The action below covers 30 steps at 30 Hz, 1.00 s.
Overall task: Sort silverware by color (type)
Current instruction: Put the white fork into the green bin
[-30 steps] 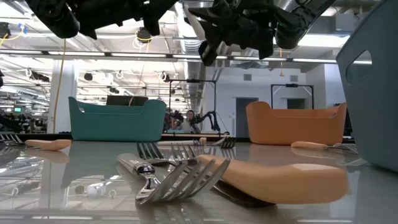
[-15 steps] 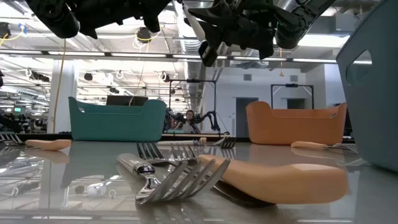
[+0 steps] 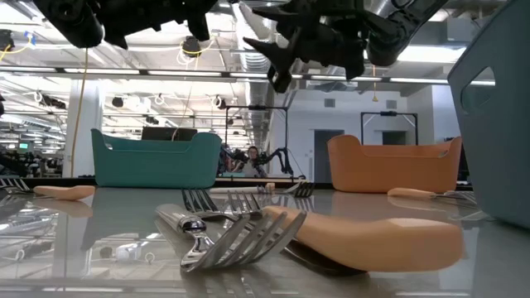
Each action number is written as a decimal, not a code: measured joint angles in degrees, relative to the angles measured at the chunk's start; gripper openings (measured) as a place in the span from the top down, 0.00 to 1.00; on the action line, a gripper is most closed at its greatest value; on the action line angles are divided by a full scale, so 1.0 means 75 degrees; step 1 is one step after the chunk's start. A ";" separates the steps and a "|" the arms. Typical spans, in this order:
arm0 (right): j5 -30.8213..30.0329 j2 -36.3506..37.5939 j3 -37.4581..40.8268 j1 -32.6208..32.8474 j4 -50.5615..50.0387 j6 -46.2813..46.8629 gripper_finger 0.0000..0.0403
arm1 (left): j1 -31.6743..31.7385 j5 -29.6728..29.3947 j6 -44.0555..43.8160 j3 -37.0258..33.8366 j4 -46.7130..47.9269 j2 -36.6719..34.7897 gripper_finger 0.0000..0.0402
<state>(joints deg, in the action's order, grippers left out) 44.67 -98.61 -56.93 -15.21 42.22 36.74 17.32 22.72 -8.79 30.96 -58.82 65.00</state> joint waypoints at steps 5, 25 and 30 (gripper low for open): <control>0.1002 0.0003 0.0003 -0.0575 -0.0033 0.0823 0.28 | 0.0724 0.0141 0.0490 0.0867 0.3444 -0.1003 1.00; 0.1168 0.0006 0.0006 -0.1036 -0.0186 0.0439 0.28 | 0.3039 -0.3973 0.6541 0.5121 1.3465 0.1247 1.00; 0.1204 0.0006 0.0006 -0.1011 -0.0179 0.0439 0.28 | 0.3058 -0.4851 0.7558 0.5367 1.3729 0.2083 1.00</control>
<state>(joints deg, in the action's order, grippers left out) 53.70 -98.56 -56.88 -22.80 40.88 40.03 40.25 -13.66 47.89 71.21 44.14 80.62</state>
